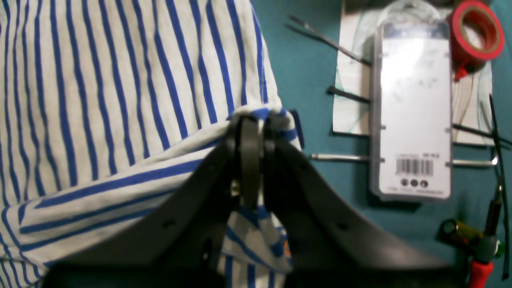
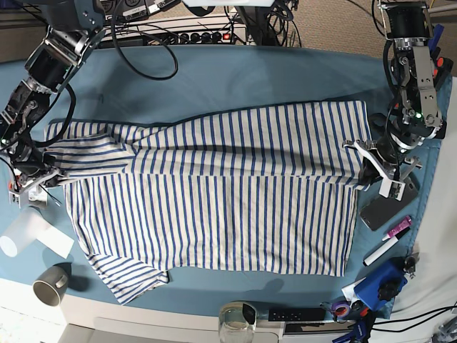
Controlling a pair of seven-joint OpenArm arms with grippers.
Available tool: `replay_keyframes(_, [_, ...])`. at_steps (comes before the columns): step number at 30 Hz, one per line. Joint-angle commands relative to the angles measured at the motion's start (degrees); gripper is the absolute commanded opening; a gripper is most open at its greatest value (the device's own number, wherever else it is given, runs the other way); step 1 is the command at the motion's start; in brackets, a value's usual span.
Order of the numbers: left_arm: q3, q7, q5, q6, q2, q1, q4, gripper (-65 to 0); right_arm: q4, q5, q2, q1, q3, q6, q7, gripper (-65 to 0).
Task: Fold the T-shirt properly
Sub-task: 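Lower the folded edge onto the shirt and open both grippers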
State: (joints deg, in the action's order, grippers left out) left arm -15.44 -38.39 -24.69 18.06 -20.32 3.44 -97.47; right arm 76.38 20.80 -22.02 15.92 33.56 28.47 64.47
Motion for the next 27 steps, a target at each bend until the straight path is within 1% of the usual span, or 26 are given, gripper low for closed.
replay_keyframes(1, [-0.44, 2.29, -0.39, 0.0, -0.79, -0.94, -0.9, -65.0, 0.74, 0.13, -1.49, 1.38, 0.17, 0.0, -1.05, -65.0])
replay_keyframes(3, [-0.44, 3.93, -0.42, 0.0, -0.79, -0.92, -0.9, -65.0, 0.74, 0.11, -1.49, 1.33, 0.17, 0.02, -0.87, -65.0])
replay_keyframes(14, [-0.44, 3.93, -0.39, 0.02, -0.79, -0.59, -0.9, -65.0, 0.74, 0.13, -1.49, 1.33, 0.17, 0.02, -0.42, -65.0])
replay_keyframes(19, [-0.44, 7.02, -0.39, 0.02, -0.79, -0.66, -0.9, -65.0, 0.74, 0.13, -1.49, 1.36, 0.17, 0.02, -0.39, -65.0])
replay_keyframes(27, [-0.42, 6.49, -0.15, 0.0, 0.04, -0.74, -0.87, -65.0, 0.74, 0.02, -1.49, 1.36, 0.17, 0.0, -0.46, -65.0])
